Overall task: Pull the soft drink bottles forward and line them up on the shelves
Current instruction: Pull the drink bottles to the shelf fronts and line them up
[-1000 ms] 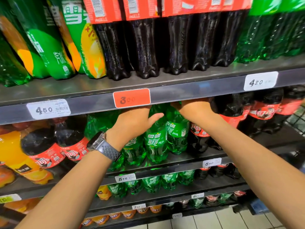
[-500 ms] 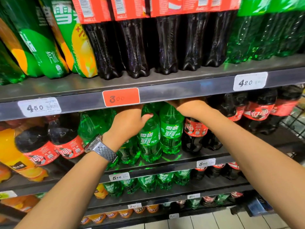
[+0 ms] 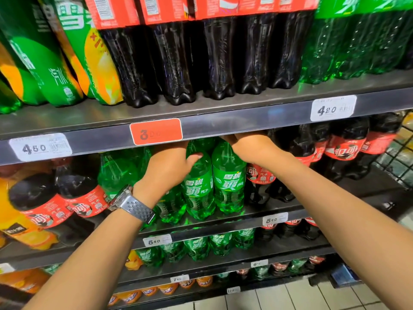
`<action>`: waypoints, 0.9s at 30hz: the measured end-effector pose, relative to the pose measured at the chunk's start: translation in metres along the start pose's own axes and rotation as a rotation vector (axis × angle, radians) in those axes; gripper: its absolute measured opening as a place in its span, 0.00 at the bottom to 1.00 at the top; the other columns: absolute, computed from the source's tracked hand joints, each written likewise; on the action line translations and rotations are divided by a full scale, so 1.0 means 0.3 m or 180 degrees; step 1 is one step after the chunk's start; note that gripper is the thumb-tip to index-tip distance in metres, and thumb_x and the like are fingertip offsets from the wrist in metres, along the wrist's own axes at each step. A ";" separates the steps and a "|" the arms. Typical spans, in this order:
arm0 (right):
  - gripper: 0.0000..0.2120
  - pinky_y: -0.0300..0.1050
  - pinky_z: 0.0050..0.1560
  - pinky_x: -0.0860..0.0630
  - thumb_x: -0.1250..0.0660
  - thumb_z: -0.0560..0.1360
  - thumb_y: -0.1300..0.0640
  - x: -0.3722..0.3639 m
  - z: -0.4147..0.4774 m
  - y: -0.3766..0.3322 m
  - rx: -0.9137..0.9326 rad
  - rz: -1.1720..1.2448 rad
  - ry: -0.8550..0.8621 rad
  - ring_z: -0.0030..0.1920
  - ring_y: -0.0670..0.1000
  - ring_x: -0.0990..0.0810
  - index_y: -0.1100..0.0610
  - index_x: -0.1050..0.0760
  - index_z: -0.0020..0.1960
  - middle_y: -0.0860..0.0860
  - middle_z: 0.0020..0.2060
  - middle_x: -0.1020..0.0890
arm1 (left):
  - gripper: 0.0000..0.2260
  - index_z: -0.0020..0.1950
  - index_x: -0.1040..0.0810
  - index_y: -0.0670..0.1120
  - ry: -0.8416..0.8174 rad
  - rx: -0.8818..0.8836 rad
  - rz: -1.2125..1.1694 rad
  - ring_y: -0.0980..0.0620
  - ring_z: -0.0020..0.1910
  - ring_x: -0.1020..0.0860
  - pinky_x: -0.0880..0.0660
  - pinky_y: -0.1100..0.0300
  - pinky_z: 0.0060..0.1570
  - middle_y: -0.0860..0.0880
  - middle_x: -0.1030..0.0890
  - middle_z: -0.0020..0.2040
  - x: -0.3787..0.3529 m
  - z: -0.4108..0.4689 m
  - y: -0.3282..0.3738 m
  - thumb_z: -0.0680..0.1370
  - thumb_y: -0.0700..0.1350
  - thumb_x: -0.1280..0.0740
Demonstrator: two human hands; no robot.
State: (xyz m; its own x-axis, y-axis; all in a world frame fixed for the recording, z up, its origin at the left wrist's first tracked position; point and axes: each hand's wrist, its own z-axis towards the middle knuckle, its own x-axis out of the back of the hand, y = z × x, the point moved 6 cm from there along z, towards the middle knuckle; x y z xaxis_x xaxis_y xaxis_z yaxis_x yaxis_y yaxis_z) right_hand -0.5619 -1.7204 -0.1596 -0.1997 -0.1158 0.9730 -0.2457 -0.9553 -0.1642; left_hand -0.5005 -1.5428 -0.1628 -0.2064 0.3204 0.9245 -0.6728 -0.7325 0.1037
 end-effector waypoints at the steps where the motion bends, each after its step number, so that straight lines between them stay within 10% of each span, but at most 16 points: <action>1: 0.20 0.54 0.51 0.28 0.45 0.79 0.58 -0.005 -0.001 -0.001 -0.0048 -0.0078 -0.0043 0.59 0.63 0.26 0.56 0.34 0.70 0.60 0.65 0.27 | 0.24 0.62 0.32 0.44 -0.0030 0.0008 -0.0007 0.54 0.24 0.36 0.39 0.59 0.27 0.53 0.35 0.28 -0.001 0.001 0.001 0.78 0.63 0.41; 7: 0.26 0.51 0.63 0.30 0.43 0.77 0.40 0.031 -0.045 0.013 -0.0047 0.0326 0.0217 0.64 0.60 0.28 0.53 0.33 0.70 0.58 0.66 0.27 | 0.16 0.49 0.30 0.46 -0.0012 -0.0197 -0.0145 0.47 0.29 0.30 0.36 0.58 0.31 0.52 0.34 0.28 0.013 -0.015 0.015 0.78 0.59 0.39; 11: 0.18 0.53 0.61 0.29 0.43 0.79 0.53 0.097 -0.082 0.131 -0.0491 -0.0315 0.0496 0.63 0.62 0.27 0.59 0.27 0.64 0.60 0.63 0.24 | 0.20 0.33 0.43 0.49 -0.0156 -0.0164 -0.0202 0.46 0.34 0.32 0.35 0.56 0.38 0.54 0.36 0.30 0.027 -0.009 0.046 0.80 0.58 0.42; 19: 0.18 0.55 0.54 0.27 0.41 0.75 0.57 0.179 -0.188 0.285 -0.0993 -0.0984 0.0943 0.55 0.66 0.24 0.67 0.24 0.58 0.66 0.56 0.22 | 0.10 0.55 0.32 0.52 0.0069 -0.0939 -0.0900 0.42 0.54 0.24 0.33 0.55 0.43 0.50 0.24 0.53 0.042 0.005 0.201 0.81 0.56 0.44; 27: 0.20 0.53 0.62 0.30 0.38 0.75 0.57 0.191 -0.202 0.457 -0.1327 0.0013 0.0696 0.64 0.62 0.28 0.61 0.28 0.66 0.61 0.65 0.26 | 0.07 0.57 0.34 0.55 0.0214 -0.1584 -0.0985 0.44 0.50 0.23 0.32 0.57 0.42 0.49 0.24 0.51 0.052 0.037 0.330 0.81 0.53 0.42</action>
State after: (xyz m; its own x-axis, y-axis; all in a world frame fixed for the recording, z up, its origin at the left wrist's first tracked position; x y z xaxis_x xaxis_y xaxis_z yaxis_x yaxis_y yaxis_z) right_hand -0.6644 -1.8415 -0.1362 -0.3856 -0.0165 0.9225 -0.5956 -0.7592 -0.2625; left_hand -0.5625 -1.6169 -0.1339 0.0191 0.5236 0.8518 -0.9580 -0.2342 0.1655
